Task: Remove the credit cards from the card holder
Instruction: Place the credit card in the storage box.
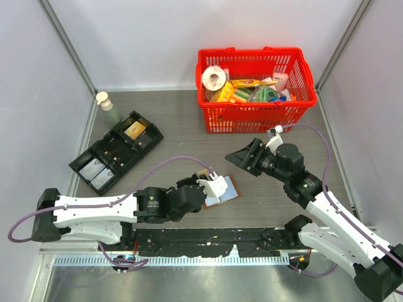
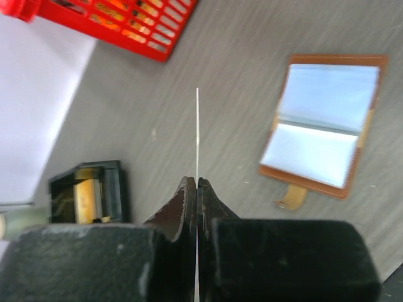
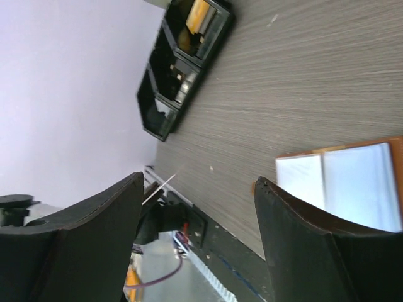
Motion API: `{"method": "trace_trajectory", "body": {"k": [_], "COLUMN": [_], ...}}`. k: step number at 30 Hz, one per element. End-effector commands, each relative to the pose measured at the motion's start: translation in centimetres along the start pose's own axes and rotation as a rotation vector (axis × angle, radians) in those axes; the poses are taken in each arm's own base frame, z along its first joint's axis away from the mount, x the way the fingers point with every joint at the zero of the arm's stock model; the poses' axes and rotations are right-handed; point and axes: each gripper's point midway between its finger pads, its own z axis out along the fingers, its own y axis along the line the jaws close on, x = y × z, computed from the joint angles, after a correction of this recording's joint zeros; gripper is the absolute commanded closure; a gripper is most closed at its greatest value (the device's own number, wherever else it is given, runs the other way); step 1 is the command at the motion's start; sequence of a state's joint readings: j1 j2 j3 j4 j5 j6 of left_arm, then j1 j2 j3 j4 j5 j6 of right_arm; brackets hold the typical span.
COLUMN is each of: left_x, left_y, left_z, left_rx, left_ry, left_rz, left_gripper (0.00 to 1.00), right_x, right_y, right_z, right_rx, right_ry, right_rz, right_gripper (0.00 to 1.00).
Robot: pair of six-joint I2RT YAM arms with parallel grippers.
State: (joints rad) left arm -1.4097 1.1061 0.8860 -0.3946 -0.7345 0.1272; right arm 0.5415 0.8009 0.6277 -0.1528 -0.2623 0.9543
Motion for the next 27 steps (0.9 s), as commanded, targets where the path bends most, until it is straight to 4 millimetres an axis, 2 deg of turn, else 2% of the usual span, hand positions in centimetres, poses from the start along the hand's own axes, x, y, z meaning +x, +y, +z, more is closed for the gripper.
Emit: {"method": "trace_trajectory", "body": {"k": [1, 6, 7, 14, 19, 21, 23, 27], "left_x": [-2.6, -4.1, -4.3, -4.9, -5.2, -5.3, -5.2, -4.9], "left_y": [3.0, 2.1, 2.0, 0.9, 0.2, -0.3, -0.7, -1.5], "left_z": [-0.5, -0.1, 0.0, 0.7, 1.0, 1.1, 1.2, 1.2], "left_rx": [-0.186, -0.181, -0.181, -0.158, -0.138, -0.127, -0.120, -0.112], "left_ry": [-0.059, -0.105, -0.112, -0.129, -0.137, -0.140, -0.136, -0.126], "left_rz": [0.151, 0.190, 0.192, 0.206, 0.202, 0.208, 0.221, 0.232], "left_gripper": [1.00, 1.00, 1.00, 1.00, 1.00, 1.00, 1.00, 1.00], "right_x": [-1.2, 0.2, 0.3, 2.1, 3.3, 3.5, 3.5, 3.6], "right_y": [2.7, 3.4, 4.3, 6.4, 6.2, 6.0, 5.8, 5.1], "right_z": [-0.6, 0.2, 0.4, 1.6, 2.7, 3.0, 3.1, 3.2], "right_rx": [-0.087, -0.120, -0.149, -0.194, -0.186, -0.191, -0.193, -0.172], "right_ry": [-0.061, -0.024, -0.026, 0.011, 0.031, 0.032, 0.026, 0.016], "right_rz": [0.116, 0.174, 0.172, 0.194, 0.212, 0.231, 0.243, 0.247], "right_gripper": [0.25, 0.25, 0.25, 0.25, 0.30, 0.36, 0.46, 0.78]}}
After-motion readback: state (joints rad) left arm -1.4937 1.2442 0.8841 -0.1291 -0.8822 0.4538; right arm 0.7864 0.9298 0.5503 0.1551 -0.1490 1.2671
